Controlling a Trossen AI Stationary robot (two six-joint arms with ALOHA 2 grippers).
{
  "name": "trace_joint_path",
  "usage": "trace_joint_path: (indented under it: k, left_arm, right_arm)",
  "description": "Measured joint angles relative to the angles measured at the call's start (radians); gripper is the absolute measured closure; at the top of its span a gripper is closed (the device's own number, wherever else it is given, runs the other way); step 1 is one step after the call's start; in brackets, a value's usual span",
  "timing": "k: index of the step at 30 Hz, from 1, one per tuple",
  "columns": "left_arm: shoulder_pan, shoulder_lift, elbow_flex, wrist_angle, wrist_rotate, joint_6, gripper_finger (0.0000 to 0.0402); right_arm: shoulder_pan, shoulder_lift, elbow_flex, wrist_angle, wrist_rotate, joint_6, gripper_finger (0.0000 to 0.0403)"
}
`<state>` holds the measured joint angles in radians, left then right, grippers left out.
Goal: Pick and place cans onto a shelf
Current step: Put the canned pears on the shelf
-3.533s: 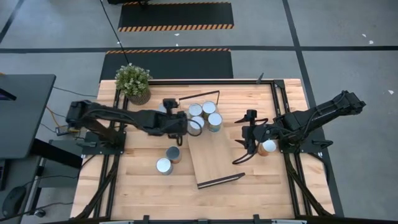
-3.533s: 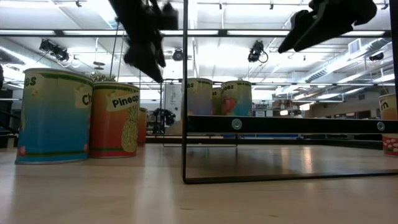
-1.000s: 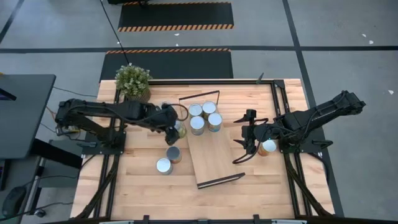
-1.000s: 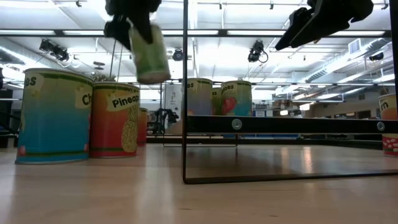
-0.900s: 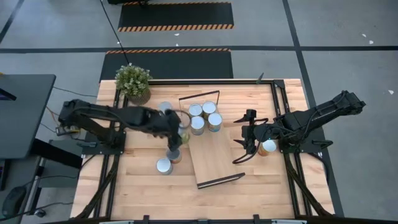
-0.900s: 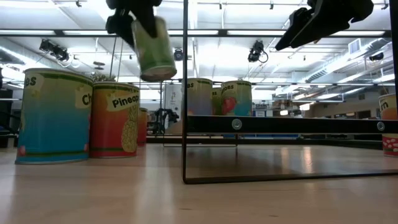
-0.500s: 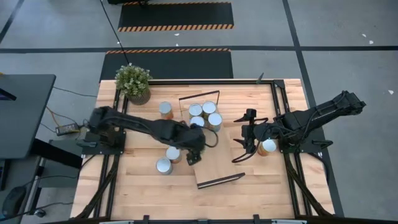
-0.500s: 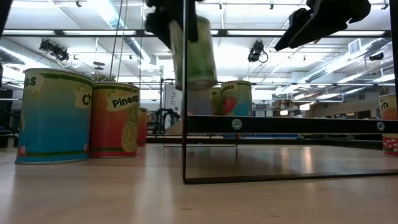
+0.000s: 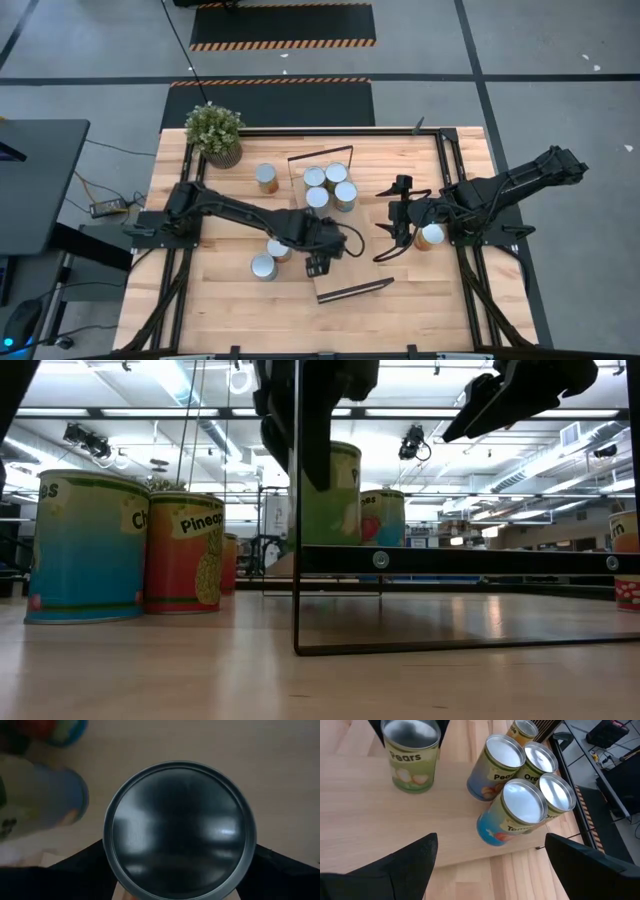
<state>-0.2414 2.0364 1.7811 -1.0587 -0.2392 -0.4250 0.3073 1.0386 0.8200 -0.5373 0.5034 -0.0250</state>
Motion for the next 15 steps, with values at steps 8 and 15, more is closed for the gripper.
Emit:
trace_joint_path:
  k: [8,15]
  left_arm:
    - [-0.013,0.002,-0.001,0.029,-0.046,0.045,0.0087]
    - [-0.003,0.001,-0.002,0.034,-0.044,0.045,0.0085]
  right_arm:
    - [0.001,0.000,0.000,-0.003,-0.011,0.003,0.0026]
    - [0.001,0.000,0.000,-0.004,-0.034,0.004,0.0026]
